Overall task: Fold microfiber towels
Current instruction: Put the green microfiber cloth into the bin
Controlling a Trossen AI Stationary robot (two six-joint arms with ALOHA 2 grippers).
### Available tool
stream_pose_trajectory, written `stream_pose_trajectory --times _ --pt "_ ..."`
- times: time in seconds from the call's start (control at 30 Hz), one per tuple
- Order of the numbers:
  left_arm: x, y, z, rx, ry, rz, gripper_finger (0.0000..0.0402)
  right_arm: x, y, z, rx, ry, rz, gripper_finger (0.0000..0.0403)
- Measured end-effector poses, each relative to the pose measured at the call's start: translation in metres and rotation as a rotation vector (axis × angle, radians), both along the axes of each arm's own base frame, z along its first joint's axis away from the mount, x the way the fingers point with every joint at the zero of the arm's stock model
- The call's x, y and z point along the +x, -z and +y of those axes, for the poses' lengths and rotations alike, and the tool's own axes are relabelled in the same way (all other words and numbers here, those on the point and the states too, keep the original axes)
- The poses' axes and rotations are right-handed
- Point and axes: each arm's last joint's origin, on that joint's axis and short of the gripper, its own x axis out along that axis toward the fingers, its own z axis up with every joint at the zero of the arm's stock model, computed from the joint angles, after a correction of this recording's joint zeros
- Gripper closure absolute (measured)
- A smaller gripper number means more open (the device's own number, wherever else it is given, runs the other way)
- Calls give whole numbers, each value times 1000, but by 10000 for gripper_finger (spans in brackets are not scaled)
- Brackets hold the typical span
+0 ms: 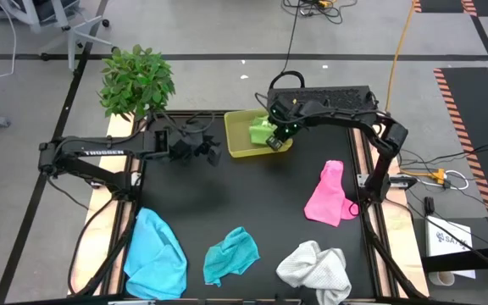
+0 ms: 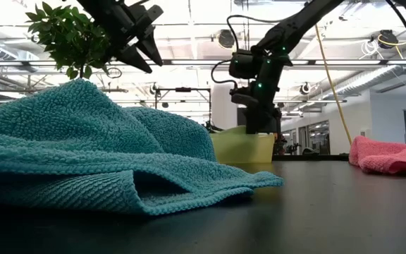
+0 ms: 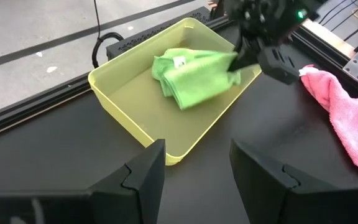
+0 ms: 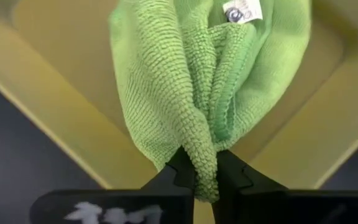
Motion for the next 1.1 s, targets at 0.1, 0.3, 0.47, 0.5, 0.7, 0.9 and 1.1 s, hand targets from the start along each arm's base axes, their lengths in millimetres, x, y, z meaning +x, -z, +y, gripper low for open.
stream_pose_trajectory --times 0.1,0.3,0.47,0.5,0.7,0.9,1.1 --pt "0 0 0 1 11 4 220 -1 7 6 13 -10 23 362" --pt "0 0 0 -7 21 3 220 -2 6 7 13 -16 28 307" --pt "0 0 0 -12 19 0 220 -11 -20 12 -28 -31 -20 274" --pt "0 0 0 -16 17 -2 220 -13 -27 14 -39 -35 -33 269" --pt "3 4 0 -22 15 12 220 -25 -59 19 -99 -37 -117 254" --pt "27 15 3 -70 92 -52 220 -23 -62 18 -118 -41 -149 256" --pt "74 55 15 -89 218 -110 227 -25 -64 19 -123 -55 -146 267"
